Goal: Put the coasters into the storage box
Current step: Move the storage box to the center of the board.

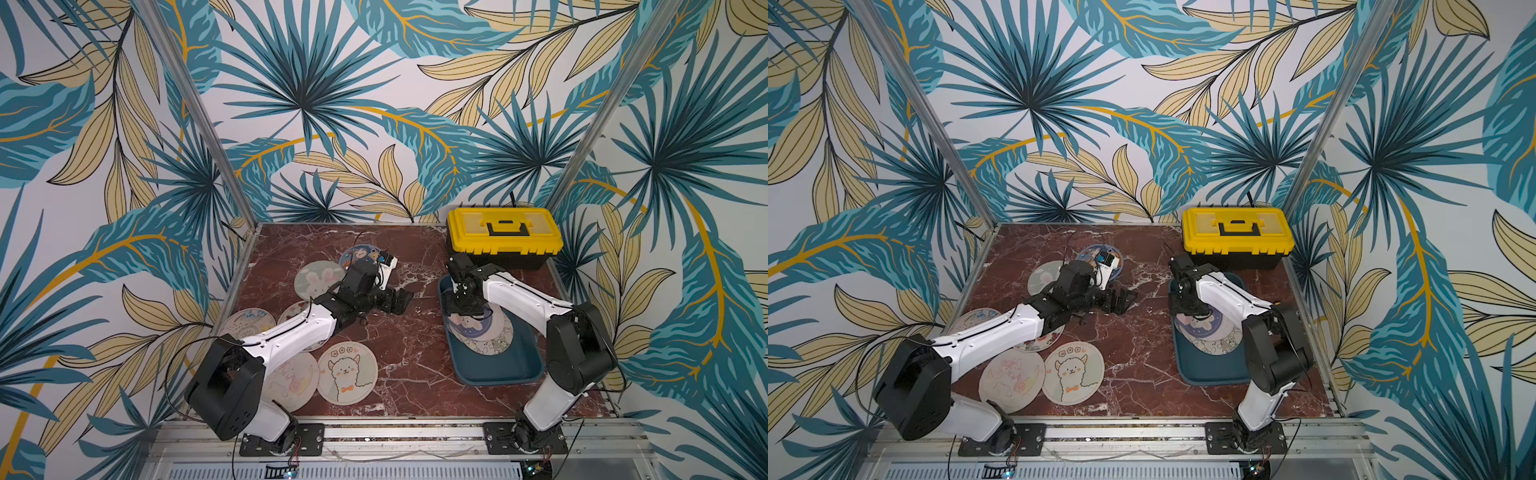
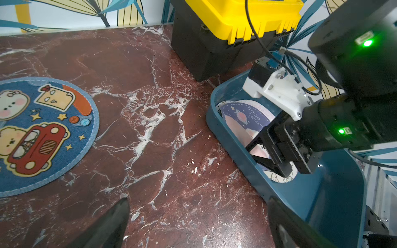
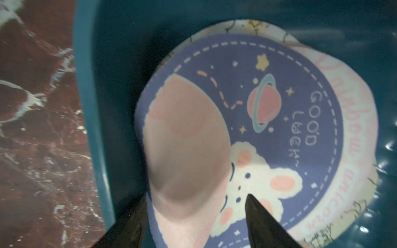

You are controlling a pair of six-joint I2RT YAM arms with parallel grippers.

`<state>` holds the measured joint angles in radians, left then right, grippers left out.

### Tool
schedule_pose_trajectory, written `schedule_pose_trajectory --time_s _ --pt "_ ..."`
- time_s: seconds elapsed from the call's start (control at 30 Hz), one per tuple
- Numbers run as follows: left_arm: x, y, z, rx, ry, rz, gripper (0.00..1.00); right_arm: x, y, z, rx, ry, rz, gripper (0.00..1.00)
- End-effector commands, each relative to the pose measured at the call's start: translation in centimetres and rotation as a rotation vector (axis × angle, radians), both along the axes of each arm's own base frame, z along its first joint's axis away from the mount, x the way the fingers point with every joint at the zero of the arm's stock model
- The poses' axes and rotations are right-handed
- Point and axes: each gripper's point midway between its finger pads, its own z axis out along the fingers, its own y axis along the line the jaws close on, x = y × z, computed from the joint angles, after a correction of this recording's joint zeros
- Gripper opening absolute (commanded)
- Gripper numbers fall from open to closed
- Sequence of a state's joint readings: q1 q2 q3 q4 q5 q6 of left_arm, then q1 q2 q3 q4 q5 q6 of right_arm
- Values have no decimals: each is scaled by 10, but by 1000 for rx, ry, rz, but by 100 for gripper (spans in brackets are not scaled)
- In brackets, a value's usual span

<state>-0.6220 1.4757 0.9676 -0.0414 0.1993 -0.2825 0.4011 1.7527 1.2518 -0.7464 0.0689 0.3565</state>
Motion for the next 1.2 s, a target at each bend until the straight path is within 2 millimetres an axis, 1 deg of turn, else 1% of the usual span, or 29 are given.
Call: schedule_pose_trajectory --time_s 0.0,0.17,0.27,0.47,0.63,0.8,0.9,1.03,1.17 --pt "3 2 7 4 -32 8 100 19 37 1 116 -35 69 73" --pt "4 9 5 11 -31 31 100 36 64 1 142 -45 123 76" --pt "6 17 3 10 -25 60 100 43 76 5 150 -56 145 79" --pt "12 39 -7 -7 33 153 100 48 83 16 149 -81 164 79" --pt "11 56 -21 28 102 223 100 44 86 34 140 -113 193 80" --pt "-1 70 -34 85 172 265 100 31 97 48 136 -128 241 80" --pt "-15 85 -46 138 238 306 100 22 106 55 139 -137 276 79" --pt "-36 96 -60 177 280 321 100 9 126 63 178 -142 336 80" --pt "-60 103 -74 185 335 333 100 -4 148 64 236 -122 393 79"
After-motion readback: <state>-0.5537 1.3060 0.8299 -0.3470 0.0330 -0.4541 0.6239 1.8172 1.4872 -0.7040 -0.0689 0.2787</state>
